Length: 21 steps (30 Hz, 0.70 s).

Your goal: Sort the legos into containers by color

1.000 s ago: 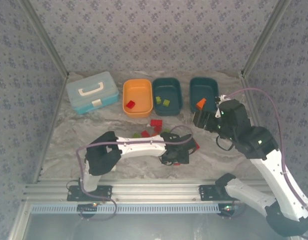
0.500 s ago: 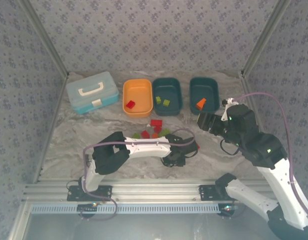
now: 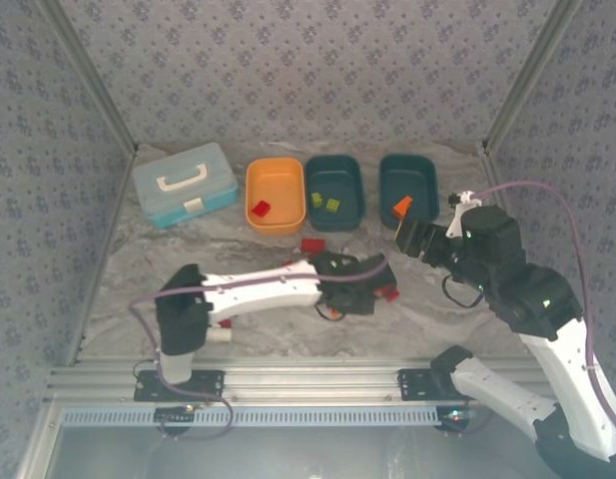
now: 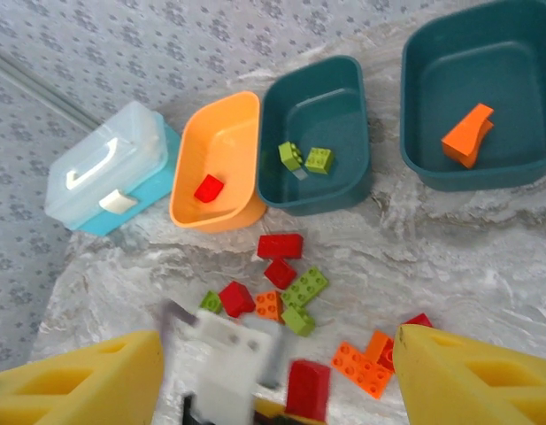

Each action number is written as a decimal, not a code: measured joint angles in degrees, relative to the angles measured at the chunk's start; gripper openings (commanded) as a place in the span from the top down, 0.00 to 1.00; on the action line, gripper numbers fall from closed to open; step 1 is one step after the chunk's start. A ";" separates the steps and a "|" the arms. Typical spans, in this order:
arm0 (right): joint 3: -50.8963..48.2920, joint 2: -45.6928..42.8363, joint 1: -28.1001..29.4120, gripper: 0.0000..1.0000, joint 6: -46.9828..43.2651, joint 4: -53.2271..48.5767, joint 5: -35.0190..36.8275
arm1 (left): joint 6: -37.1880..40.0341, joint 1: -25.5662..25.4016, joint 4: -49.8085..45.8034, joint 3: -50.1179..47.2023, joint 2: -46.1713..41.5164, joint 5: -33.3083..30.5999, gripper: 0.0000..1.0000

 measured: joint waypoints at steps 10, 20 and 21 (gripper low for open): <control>-2.64 1.46 -0.11 0.30 0.46 5.16 -2.86 | 15.30 31.71 -0.13 4.39 -2.32 1.79 0.79; -15.56 10.80 1.66 0.36 6.58 8.79 -3.37 | 26.10 44.52 -0.74 26.64 23.19 6.84 0.78; -17.49 11.41 2.47 0.36 8.09 8.92 -2.78 | 26.51 44.61 -1.03 27.80 24.87 7.17 0.77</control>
